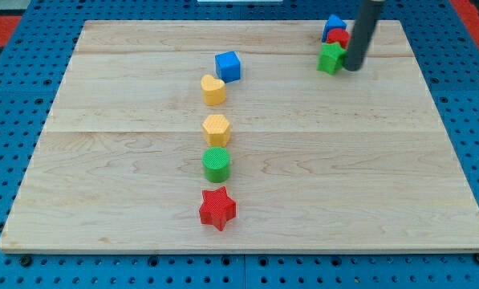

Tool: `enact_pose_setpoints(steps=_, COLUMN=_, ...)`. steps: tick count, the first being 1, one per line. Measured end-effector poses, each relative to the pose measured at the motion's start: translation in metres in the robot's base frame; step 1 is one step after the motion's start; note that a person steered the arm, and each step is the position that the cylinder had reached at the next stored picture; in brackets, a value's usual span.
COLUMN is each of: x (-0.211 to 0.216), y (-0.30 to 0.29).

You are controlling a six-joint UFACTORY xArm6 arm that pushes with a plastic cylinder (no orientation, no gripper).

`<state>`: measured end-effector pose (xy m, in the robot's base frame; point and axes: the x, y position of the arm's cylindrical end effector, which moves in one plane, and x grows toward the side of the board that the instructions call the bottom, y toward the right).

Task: Adjust the green star vertically above the blue cube

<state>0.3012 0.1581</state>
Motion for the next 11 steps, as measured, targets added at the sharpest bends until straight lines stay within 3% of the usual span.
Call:
enact_pose_setpoints(steps=1, x=-0.024, y=-0.085)
enact_pose_setpoints(steps=2, x=-0.046, y=-0.093)
enact_pose_setpoints(steps=3, x=-0.036, y=-0.050)
enact_pose_setpoints(steps=5, x=-0.097, y=-0.064)
enact_pose_setpoints(steps=7, x=-0.075, y=-0.123)
enact_pose_setpoints(steps=8, x=-0.038, y=-0.062)
enact_pose_setpoints(steps=9, x=-0.010, y=-0.104)
enact_pose_setpoints(steps=10, x=-0.046, y=-0.130)
enact_pose_setpoints(steps=11, x=-0.052, y=-0.167)
